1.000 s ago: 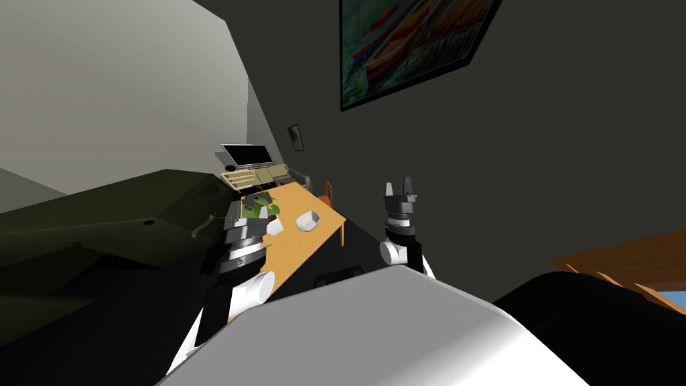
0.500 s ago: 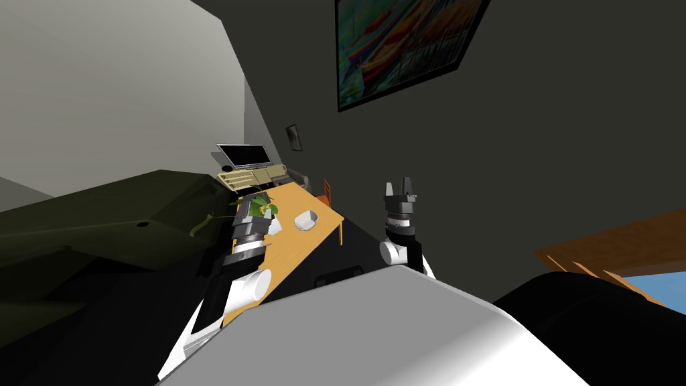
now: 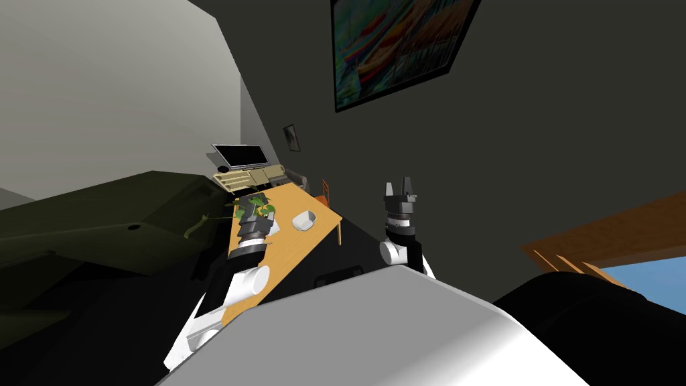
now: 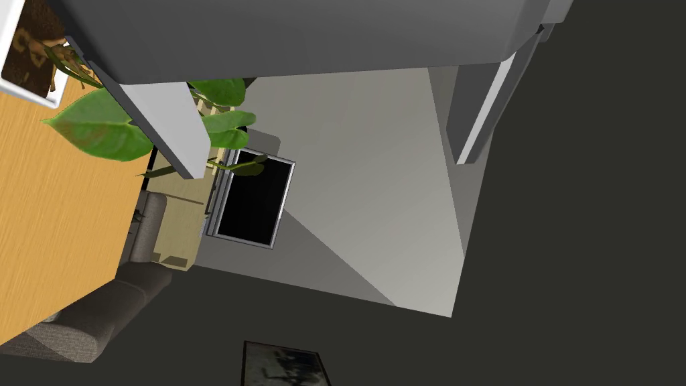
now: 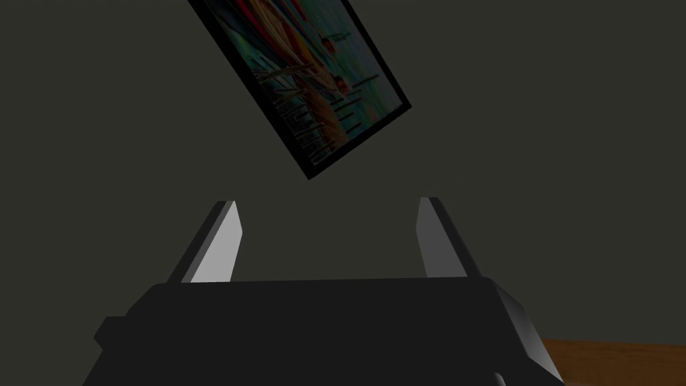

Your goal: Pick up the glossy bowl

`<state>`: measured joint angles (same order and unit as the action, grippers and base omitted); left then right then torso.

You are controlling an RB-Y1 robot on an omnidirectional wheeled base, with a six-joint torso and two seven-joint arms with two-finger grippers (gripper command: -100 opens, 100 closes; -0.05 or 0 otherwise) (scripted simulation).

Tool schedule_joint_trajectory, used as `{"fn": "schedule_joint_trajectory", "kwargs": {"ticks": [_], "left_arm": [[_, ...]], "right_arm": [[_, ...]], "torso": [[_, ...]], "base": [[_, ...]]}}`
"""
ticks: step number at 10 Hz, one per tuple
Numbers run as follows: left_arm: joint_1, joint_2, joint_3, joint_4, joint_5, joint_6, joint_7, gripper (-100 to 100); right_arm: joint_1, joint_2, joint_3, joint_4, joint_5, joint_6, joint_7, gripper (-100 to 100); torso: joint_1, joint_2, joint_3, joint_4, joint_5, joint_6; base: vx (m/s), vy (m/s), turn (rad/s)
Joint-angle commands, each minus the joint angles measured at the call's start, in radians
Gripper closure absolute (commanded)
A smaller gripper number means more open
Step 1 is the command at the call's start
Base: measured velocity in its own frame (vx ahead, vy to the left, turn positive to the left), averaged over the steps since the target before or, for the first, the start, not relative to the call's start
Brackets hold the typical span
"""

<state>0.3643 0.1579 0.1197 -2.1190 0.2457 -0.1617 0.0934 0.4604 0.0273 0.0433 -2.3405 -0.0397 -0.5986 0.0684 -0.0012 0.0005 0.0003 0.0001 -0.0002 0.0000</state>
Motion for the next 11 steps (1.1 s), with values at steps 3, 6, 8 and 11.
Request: {"fn": "schedule_joint_trajectory", "kwargs": {"ticks": [3, 6, 8, 11], "left_arm": [[-0.022, 0.005, 0.021, 0.023, 0.025, 0.092, 0.018, -100], [-0.051, 0.008, 0.045, 0.06, 0.054, 0.174, 0.037, -100], [-0.065, 0.009, 0.056, 0.08, 0.067, 0.226, 0.047, -100], [-0.079, 0.011, 0.068, 0.101, 0.08, 0.296, 0.056, -100]], "right_arm": [[0.0, 0.0, 0.0, 0.0, 0.0, 0.0, 0.0, 0], [0.0, 0.0, 0.0, 0.0, 0.0, 0.0, 0.0, 0], [0.0, 0.0, 0.0, 0.0, 0.0, 0.0, 0.0, 0], [0.0, 0.0, 0.0, 0.0, 0.0, 0.0, 0.0, 0]], "torso": [[0.0, 0.0, 0.0, 0.0, 0.0, 0.0], [0.0, 0.0, 0.0, 0.0, 0.0, 0.0], [0.0, -0.001, 0.0, 0.0, 0.0, 0.0], [-0.001, -0.001, 0.0, 0.0, 0.0, 0.0]], "base": [[-0.007, -0.019, -0.022], [-0.001, -0.021, -0.032], [0.003, -0.023, -0.025], [0.005, -0.027, -0.026]]}}
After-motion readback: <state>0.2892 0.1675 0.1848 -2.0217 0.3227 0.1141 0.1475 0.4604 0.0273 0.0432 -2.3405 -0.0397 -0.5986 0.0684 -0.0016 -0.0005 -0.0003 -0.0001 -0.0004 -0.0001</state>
